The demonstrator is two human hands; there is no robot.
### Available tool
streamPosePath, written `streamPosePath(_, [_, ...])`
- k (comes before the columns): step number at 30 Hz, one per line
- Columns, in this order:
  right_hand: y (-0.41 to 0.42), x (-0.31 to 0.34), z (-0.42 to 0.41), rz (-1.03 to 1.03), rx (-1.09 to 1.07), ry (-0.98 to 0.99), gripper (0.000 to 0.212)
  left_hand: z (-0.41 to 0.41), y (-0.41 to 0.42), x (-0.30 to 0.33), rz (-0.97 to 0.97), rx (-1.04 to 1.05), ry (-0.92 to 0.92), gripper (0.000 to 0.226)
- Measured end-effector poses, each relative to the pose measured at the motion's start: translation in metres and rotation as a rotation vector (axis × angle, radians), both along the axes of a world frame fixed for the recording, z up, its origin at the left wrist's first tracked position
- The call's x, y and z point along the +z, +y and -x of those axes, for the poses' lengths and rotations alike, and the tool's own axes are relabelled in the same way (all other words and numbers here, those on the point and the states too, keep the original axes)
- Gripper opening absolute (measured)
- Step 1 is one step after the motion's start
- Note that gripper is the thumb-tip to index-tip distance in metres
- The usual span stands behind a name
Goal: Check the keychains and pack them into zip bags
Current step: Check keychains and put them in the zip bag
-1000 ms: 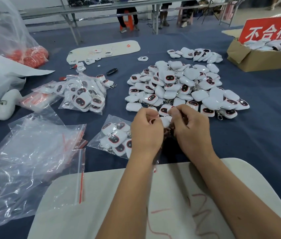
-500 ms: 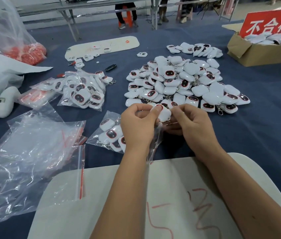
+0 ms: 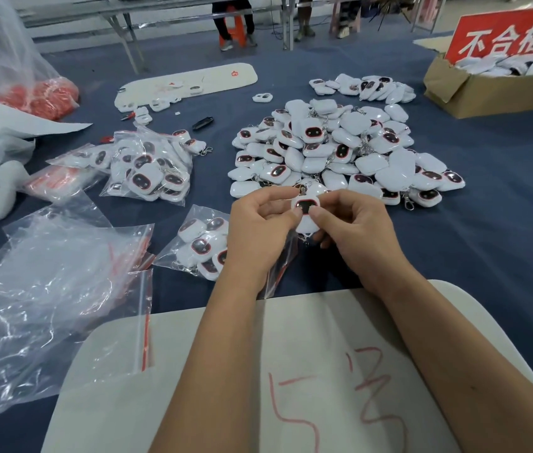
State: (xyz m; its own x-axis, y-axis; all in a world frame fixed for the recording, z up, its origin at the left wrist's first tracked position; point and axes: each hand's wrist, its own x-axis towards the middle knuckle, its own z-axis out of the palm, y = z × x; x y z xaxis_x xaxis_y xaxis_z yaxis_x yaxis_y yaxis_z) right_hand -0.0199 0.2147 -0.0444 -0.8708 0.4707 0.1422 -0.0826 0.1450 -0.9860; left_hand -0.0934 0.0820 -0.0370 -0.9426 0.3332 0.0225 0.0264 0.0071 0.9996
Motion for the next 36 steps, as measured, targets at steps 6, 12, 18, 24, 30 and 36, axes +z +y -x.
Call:
streamPosePath(6, [0.0000,0.0013,-0.0014,0.023,0.032,-0.012,0.019,0.0005,-0.0008,0.0007,0.025,-0.015,0.071,0.019])
streamPosePath(12, [0.0001,0.0004,-0.0002,0.032,0.020,-0.018,0.013,-0.0002,-0.0009,0.0008,-0.020,-0.028,0.039,0.018])
streamPosePath(18, [0.0003,-0.0008,0.0004,0.028,0.027,-0.017,0.013,0.0020,-0.0015,0.0005,-0.019,-0.042,0.001,0.017])
streamPosePath(24, [-0.0007,0.0028,-0.0003,0.043,-0.035,-0.009,0.014,0.0025,-0.0043,0.0001,-0.090,-0.104,-0.078,0.015])
streamPosePath(30, [-0.0013,0.0053,-0.0022,0.016,-0.045,-0.028,0.013,0.0018,-0.0048,0.0024,-0.112,-0.128,-0.089,0.017])
streamPosePath(36, [-0.0023,0.0046,-0.0023,0.005,-0.023,-0.006,0.014,0.0035,-0.0059,0.0011,-0.116,-0.132,-0.077,0.018])
